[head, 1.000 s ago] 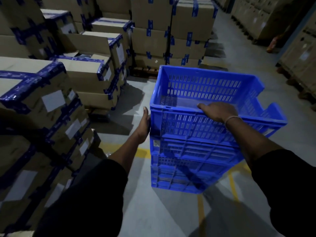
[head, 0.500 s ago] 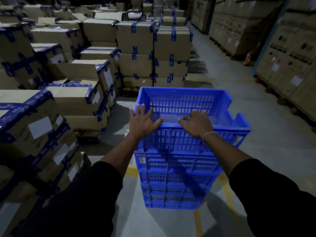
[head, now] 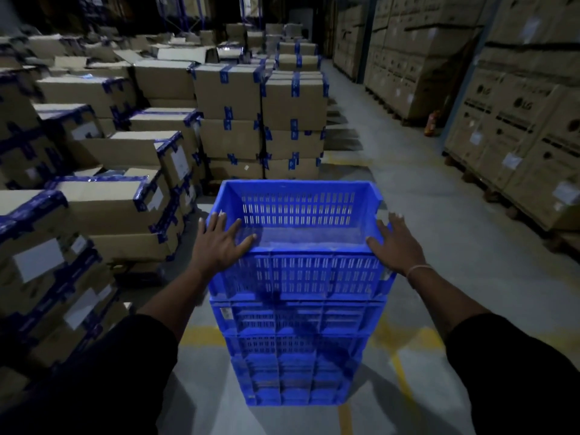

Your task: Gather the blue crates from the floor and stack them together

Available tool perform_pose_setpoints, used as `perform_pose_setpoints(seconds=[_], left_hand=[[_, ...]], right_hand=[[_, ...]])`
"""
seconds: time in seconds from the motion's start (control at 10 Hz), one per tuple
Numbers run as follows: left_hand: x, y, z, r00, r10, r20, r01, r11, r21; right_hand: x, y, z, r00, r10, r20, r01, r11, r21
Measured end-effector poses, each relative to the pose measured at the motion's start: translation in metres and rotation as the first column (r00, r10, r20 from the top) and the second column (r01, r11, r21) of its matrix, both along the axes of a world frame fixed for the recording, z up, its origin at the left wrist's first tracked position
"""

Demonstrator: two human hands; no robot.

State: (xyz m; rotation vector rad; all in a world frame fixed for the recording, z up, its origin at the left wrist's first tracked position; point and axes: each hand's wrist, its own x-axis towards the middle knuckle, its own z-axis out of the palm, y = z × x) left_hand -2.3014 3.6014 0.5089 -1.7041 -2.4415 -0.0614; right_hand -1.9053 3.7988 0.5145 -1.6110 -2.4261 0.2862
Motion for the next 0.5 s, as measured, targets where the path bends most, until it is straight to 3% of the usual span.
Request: perform_pose_setpoints(seconds=[0.2, 0.3, 0.5], left_hand=[[0.006, -0.012, 0.017, 0.991, -0.111, 0.077, 0.118, 0.988, -0.097], [0.014, -0.008, 0.031, 0.974, -0.094, 0.206, 0.090, 0.996, 0.027], [0.011, -0.011, 0.107, 0.981, -0.184, 0.055, 0.158, 0.935, 0.318]], right_hand=[[0.002, -0.004, 0.011, 0.998, 0.034, 0.046, -0.029, 0.994, -0.106], [0.004, -0.009, 0.029, 0.994, 0.061, 0.094, -0.047, 0.988, -0.148], [-0.002, 0.000, 0.108, 0.994, 0.098, -0.039, -0.091, 0.985, 0.149]])
